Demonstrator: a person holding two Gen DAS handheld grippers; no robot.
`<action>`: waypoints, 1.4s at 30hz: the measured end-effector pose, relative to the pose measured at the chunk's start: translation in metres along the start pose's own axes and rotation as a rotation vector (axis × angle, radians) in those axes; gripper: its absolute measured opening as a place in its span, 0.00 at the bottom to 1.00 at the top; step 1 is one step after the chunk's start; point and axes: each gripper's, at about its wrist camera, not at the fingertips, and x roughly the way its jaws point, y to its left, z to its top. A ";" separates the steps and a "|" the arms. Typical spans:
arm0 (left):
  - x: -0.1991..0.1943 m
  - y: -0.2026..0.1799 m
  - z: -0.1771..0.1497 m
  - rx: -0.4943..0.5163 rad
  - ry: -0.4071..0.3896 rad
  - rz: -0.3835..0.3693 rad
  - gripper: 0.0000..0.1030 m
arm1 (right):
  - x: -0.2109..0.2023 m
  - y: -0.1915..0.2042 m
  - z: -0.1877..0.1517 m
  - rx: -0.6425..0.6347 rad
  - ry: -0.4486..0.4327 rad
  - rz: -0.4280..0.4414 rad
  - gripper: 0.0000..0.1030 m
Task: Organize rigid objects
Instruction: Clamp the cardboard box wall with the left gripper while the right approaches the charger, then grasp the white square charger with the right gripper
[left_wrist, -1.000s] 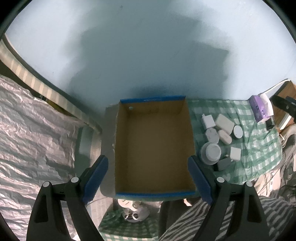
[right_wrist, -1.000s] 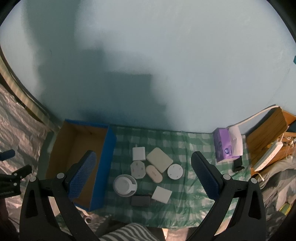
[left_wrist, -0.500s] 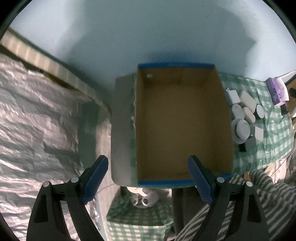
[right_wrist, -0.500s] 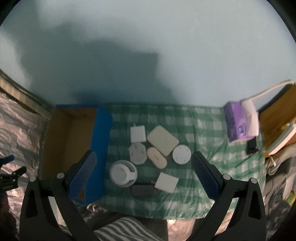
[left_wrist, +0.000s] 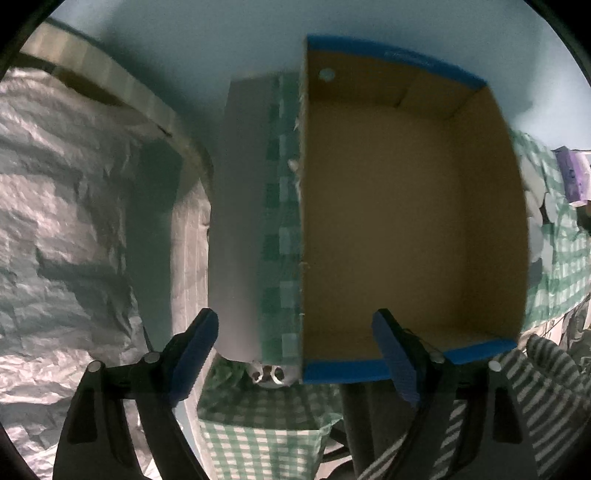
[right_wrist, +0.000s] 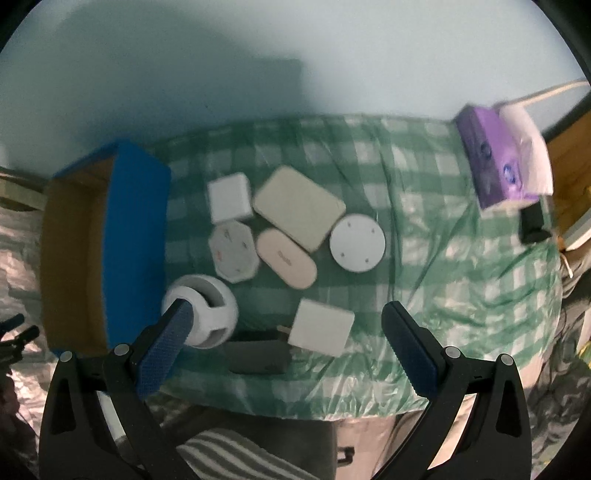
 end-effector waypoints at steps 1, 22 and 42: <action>0.005 0.002 0.001 -0.002 0.006 -0.014 0.83 | 0.006 -0.001 -0.002 0.001 0.011 -0.004 0.99; 0.044 0.004 0.005 0.000 0.108 -0.089 0.24 | 0.093 -0.045 -0.035 0.133 0.163 -0.089 0.93; 0.047 0.002 0.001 0.007 0.143 -0.064 0.09 | 0.134 -0.034 -0.004 0.160 0.201 -0.033 0.59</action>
